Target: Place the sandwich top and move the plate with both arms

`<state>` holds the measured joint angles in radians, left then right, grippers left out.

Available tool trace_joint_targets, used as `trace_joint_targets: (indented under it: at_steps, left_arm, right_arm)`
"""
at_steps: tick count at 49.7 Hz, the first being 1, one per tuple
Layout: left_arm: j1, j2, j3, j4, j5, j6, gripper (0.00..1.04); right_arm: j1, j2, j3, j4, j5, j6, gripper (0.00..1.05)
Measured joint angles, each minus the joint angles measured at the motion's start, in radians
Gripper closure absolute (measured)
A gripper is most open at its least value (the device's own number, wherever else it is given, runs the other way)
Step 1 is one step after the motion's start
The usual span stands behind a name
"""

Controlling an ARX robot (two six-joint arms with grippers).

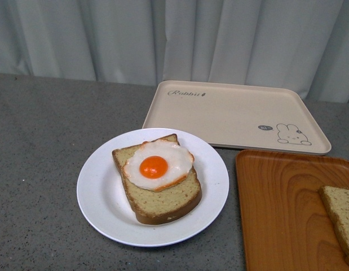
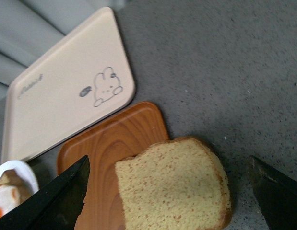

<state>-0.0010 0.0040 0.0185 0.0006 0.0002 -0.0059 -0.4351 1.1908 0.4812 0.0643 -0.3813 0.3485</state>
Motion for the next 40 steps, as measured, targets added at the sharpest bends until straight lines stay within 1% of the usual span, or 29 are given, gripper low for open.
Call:
trace_joint_targets:
  at_steps: [13, 19, 31, 40]
  left_arm:
    - [0.0, 0.0, 0.0, 0.0, 0.0, 0.0, 0.06]
    - [0.0, 0.0, 0.0, 0.0, 0.0, 0.0, 0.06]
    - [0.0, 0.0, 0.0, 0.0, 0.0, 0.0, 0.06]
    - [0.0, 0.0, 0.0, 0.0, 0.0, 0.0, 0.06]
  right_arm:
    - [0.084, 0.148, -0.002, 0.05, 0.101, 0.076, 0.09]
    - [0.091, 0.158, -0.006, 0.055, 0.12, 0.08, 0.09]
    - [0.088, 0.241, 0.012, 0.055, 0.196, 0.079, 0.09]
    - [0.114, 0.302, 0.035, 0.071, 0.235, 0.075, 0.09]
